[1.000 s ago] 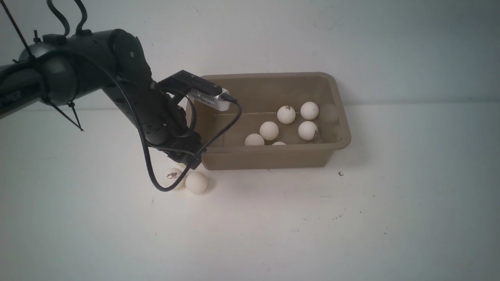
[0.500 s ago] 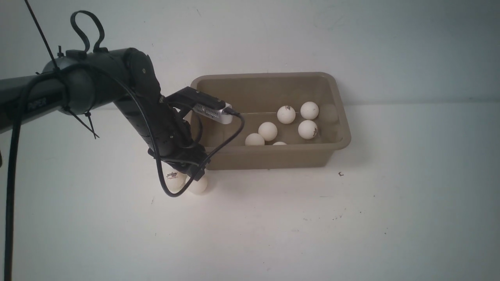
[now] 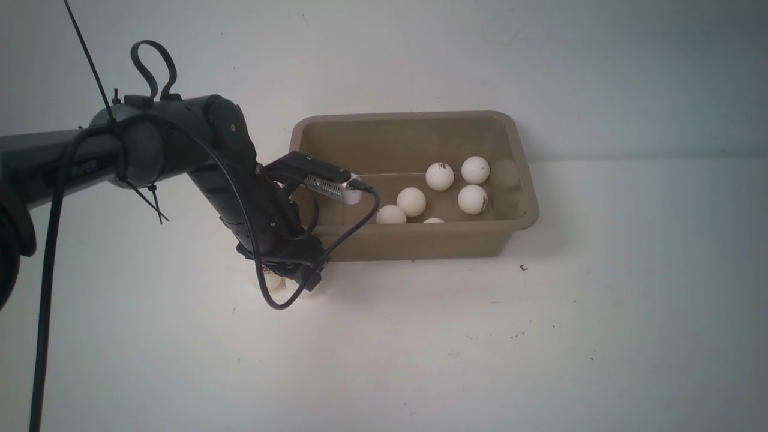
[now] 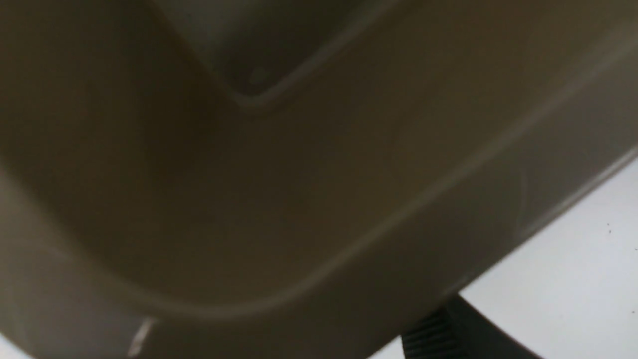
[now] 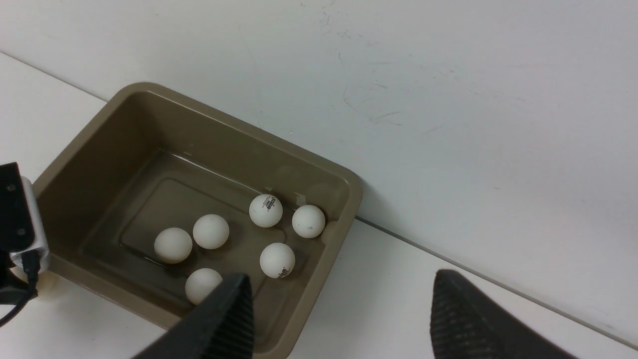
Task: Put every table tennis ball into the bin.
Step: Use the left arm to clamp the table tennis ball closest to it
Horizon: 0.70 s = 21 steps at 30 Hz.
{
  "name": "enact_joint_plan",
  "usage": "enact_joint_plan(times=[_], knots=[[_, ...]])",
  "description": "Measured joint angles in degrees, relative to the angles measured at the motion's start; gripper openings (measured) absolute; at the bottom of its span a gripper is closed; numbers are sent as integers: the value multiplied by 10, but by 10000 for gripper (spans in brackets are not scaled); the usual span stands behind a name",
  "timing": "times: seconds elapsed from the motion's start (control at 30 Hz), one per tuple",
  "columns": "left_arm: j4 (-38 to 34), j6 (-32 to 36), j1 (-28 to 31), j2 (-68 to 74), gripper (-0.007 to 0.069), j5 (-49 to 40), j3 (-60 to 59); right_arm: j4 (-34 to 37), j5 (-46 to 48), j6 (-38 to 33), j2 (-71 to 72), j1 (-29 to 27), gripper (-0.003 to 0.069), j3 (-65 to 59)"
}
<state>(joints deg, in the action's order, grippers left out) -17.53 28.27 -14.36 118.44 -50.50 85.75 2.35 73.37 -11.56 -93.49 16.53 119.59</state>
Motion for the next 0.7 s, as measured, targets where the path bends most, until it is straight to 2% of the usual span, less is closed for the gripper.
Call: enact_joint_plan(times=[0.7], knots=[[-30, 6, -4, 27, 353, 8, 3, 6, 0, -2, 0, 0, 440, 0]])
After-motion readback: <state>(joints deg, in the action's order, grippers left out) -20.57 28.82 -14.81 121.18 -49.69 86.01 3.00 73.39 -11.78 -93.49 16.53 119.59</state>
